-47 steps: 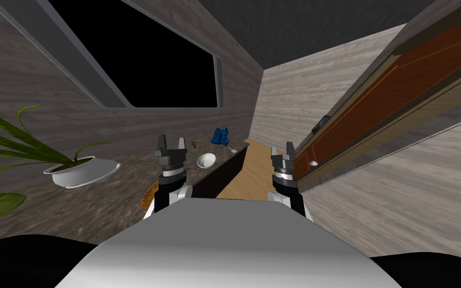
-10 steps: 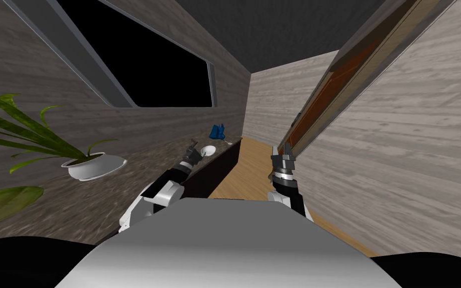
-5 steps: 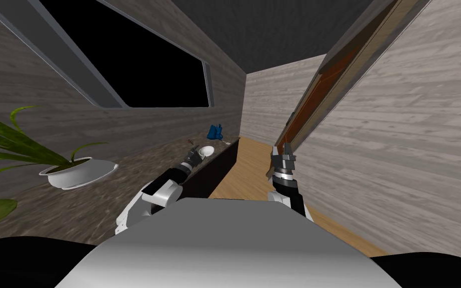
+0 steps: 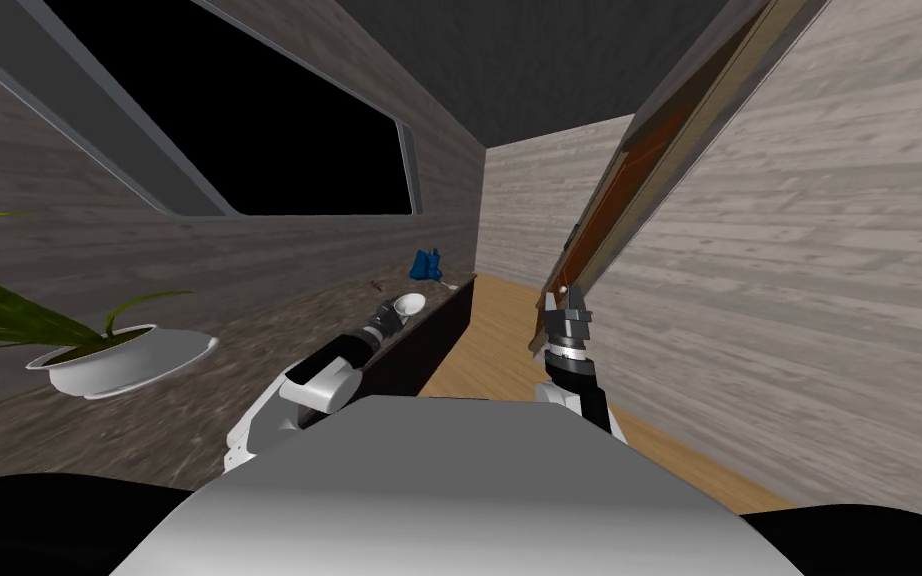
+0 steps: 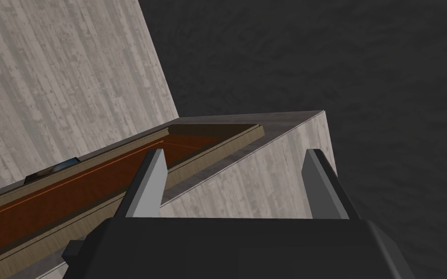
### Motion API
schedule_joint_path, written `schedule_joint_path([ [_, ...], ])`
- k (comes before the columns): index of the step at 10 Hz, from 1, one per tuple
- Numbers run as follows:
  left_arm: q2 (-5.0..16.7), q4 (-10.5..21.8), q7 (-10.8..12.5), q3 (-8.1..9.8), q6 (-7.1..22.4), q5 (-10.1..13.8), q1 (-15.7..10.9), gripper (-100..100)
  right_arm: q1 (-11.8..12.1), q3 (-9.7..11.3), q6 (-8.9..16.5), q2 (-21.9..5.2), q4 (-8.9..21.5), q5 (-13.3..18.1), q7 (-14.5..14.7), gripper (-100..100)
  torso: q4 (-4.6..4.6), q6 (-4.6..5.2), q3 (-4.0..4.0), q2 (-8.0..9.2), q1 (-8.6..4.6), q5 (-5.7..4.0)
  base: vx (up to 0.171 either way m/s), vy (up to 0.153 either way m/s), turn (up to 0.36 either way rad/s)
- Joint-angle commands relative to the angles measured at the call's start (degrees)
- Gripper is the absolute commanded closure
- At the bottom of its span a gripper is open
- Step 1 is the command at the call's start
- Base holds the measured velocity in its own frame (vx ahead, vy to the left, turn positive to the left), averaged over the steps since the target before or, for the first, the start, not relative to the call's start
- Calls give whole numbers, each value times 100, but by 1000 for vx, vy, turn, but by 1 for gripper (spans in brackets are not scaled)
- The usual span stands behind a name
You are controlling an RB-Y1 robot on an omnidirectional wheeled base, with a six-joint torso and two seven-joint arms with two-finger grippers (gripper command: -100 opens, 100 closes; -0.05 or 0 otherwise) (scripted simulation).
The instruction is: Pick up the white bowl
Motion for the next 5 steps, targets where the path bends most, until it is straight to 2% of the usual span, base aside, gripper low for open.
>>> schedule_joint_path([
  [1,42,7,9,13,237,22,25,-100,0,0,0,0,0,0,0,0,0,0,0,0,0,0,7,33,-85],
  [4,249,40,49,128,764,132,36,-100,1,0,0,0,0,0,0,0,-1,-3,-2,-3,1,1,13,38,-136],
  [5,249,40,49,128,847,132,36,-100,0,0,0,0,0,0,0,0,-1,0,-2,-3,4,1,16,39,-74],
])
